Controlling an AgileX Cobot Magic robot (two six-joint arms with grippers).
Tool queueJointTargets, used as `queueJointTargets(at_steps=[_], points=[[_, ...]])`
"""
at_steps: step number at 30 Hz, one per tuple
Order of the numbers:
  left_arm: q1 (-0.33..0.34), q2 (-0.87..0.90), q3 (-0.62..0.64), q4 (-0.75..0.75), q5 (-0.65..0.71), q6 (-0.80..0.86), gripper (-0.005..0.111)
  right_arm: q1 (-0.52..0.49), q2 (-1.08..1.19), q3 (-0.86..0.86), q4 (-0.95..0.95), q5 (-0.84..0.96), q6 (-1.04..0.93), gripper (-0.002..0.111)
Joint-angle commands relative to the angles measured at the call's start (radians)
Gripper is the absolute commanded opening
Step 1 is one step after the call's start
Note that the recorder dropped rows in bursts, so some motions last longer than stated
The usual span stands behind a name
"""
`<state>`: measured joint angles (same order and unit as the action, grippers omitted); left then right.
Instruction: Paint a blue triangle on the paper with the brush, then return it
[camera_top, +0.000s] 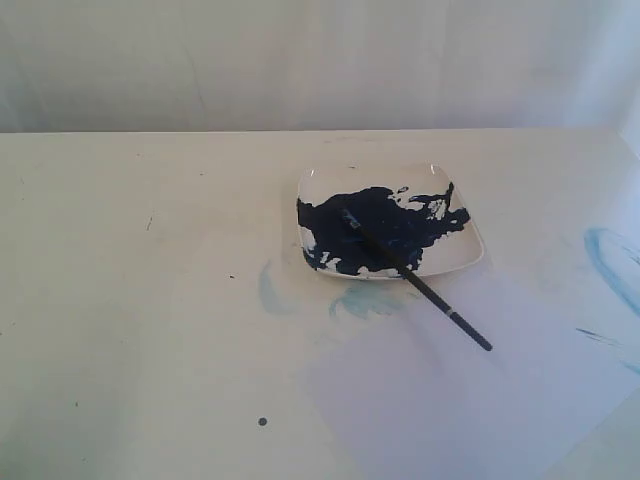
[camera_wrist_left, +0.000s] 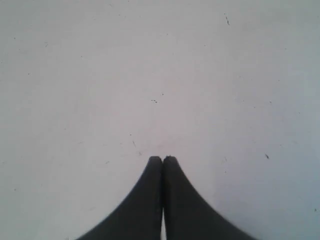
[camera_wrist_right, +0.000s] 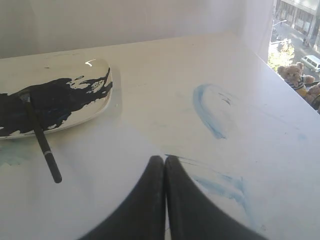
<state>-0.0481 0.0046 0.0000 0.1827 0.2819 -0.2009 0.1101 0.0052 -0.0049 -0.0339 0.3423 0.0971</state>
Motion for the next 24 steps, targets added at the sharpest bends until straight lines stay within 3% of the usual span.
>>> queueJointTargets(at_steps=[1,21,24], points=[[-0.007,-0.005,0.000,0.004,0.001,-0.004,0.000,-0.002,-0.005,0.005,-0.003,-0.007,0.005,0.000],[-0.007,-0.005,0.000,0.065,-0.005,0.025,0.000,-0.002,-0.005,0.005,-0.003,-0.007,0.005,0.000],[-0.007,-0.005,0.000,0.075,-0.097,0.021,0.000,-0.002,-0.005,0.005,-0.003,-0.007,0.005,0.000]])
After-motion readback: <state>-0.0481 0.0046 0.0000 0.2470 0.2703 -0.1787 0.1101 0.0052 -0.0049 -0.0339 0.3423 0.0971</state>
